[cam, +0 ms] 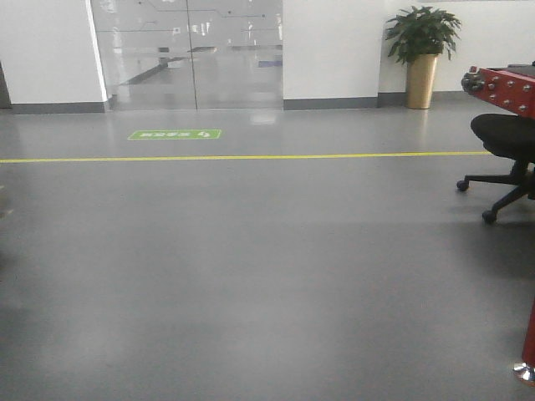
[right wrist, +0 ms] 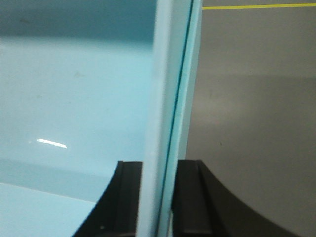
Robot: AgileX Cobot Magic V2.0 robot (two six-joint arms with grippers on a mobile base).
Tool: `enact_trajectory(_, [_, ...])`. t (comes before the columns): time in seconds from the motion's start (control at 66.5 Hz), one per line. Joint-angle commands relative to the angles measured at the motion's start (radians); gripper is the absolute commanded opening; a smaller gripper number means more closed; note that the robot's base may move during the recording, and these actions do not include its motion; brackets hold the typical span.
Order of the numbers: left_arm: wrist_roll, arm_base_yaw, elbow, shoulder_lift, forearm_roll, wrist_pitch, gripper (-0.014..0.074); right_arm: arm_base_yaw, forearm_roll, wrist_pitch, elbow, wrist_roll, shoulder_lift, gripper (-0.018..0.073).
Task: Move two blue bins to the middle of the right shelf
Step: 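Drive across the open floor carrying the cyan bin in both grippers, then drive up to a shelf of blue bins holding the cyan bin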
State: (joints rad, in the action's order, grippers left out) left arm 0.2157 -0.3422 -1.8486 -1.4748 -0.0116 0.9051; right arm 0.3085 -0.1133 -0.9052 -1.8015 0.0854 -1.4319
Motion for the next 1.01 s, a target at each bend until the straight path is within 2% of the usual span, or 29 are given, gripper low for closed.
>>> enact_trajectory(0.0, [-0.004,-0.001,-0.015,0.024,0.026,-0.093,-0.0111,0.002,-0.02,0.084,-0.014,-0.019,0.017,-0.0154])
enact_trajectory(0.992, [-0.004,-0.001,-0.015,0.024,0.026,-0.093,-0.0111,0.002,-0.02,0.084,-0.014,-0.019,0.017,-0.0154])
